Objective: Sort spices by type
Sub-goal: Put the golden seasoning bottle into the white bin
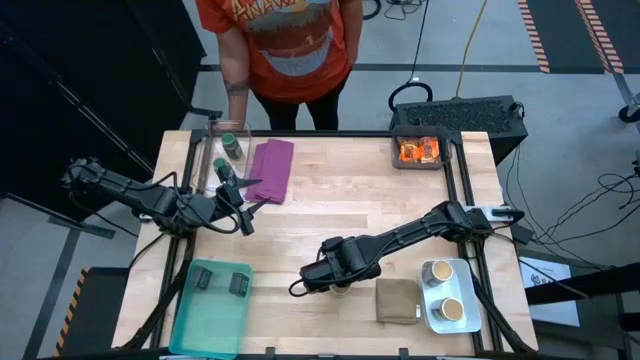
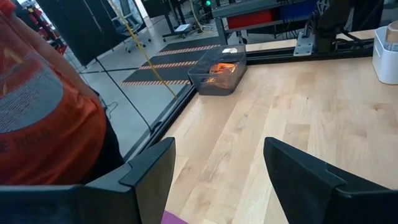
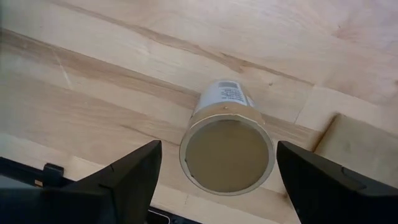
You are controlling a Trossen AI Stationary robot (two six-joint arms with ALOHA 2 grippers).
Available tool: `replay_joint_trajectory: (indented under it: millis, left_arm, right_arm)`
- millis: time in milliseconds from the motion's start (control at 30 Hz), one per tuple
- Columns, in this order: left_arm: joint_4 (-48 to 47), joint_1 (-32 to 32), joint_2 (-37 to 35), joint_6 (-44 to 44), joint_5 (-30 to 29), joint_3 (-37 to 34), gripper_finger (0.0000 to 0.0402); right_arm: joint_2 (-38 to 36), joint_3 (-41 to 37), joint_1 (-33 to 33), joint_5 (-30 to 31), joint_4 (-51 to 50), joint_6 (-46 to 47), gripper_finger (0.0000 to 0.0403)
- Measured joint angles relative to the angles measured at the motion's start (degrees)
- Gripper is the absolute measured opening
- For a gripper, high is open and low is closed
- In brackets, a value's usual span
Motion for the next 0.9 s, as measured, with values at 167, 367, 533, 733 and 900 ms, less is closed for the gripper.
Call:
replay_joint_trajectory:
  millis: [167,367,533,733,900]
  left_arm:
    - [-0.29,-0.01,0.00,-0.01,0.00,0.00,0.0251]
    - [-0.29,0.00,0.00,-0.09,0.00,0.00,0.0251]
    - [-0.32,0.00,0.00,-0.10,0.00,0.00,0.0251]
    - [-0.29,-0.02,0.00,-0.11,0.00,0.00,0.0251]
    - [-0.31,-0.01,-0.02,-0.11,0.00,0.00,0.0251]
  right_arm:
    - [0.00,0.00,0.39,0.30,-0.43,2.11,0.0302]
    - [0.51,0.00,0.75,0.46,-0.22,3.92,0.0302]
    - [2.84,-0.04,0.92,-0.85,1.54,3.29,0.0302]
    - [4.20,-0.07,0.73,-1.79,3.41,1.76,0.0302]
    - [4.20,-0.04,0.33,-1.73,3.10,0.93,0.0302]
